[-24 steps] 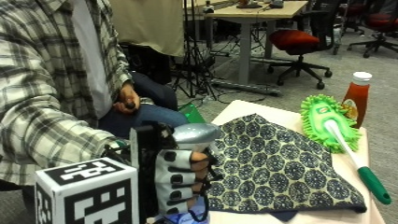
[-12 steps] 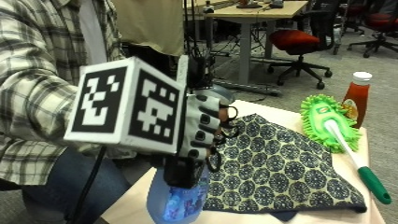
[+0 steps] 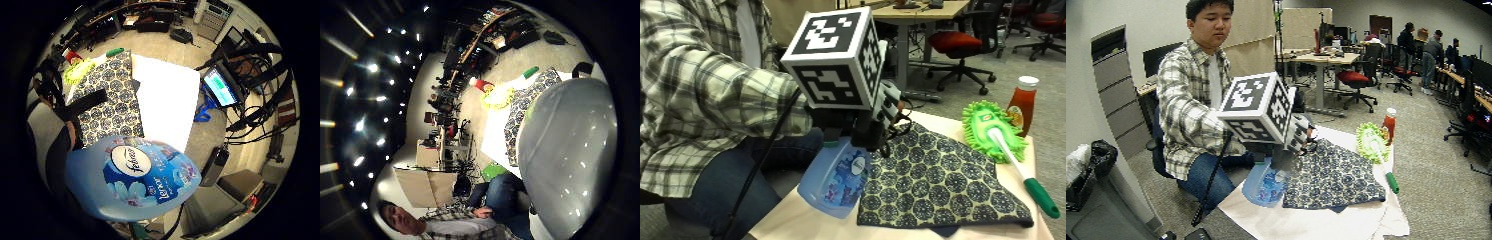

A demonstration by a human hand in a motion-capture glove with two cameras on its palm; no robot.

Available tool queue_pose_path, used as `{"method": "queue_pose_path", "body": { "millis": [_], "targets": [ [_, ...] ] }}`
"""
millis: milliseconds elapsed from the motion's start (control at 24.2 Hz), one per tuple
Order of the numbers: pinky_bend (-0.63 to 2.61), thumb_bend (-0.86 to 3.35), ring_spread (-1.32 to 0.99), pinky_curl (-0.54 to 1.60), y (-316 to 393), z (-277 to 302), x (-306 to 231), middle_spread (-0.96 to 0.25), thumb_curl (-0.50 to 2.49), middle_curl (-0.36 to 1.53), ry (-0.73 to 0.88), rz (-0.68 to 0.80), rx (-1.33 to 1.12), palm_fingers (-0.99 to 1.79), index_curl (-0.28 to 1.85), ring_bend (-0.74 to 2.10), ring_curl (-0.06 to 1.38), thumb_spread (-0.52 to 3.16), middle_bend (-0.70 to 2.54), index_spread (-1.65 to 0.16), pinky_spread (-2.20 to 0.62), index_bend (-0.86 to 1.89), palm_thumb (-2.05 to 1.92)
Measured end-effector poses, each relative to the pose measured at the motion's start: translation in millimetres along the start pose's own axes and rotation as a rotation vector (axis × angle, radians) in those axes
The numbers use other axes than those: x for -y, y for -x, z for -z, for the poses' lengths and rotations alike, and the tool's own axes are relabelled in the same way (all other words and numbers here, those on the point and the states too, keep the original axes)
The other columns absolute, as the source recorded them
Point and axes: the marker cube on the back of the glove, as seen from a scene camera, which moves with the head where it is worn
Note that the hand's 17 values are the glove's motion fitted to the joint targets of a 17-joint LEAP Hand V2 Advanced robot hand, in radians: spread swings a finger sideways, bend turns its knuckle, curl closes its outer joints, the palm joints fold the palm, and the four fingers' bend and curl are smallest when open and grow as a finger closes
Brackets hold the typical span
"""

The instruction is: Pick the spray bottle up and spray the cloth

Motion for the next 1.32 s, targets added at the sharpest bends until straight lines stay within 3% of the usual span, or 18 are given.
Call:
{"method": "queue_pose_path", "body": {
  "millis": [784, 1320],
  "targets": [
    [0.43, -0.03, -0.21, 0.46, 46.6, -73.9, 8.1, -0.14, 0.74, 0.54, 0.289, 0.126, -0.653, 1.36, 0.59, 0.72, 0.50, -0.04, 0.64, -0.27, -0.19, 0.37, 1.09],
    [0.43, -0.03, -0.21, 0.46, 47.0, -106.6, -2.2, -0.14, 0.74, 0.53, 0.393, 0.196, -0.740, 1.36, 0.59, 0.73, 0.50, -0.05, 0.64, -0.26, -0.19, 0.36, 1.09]
  ]
}}
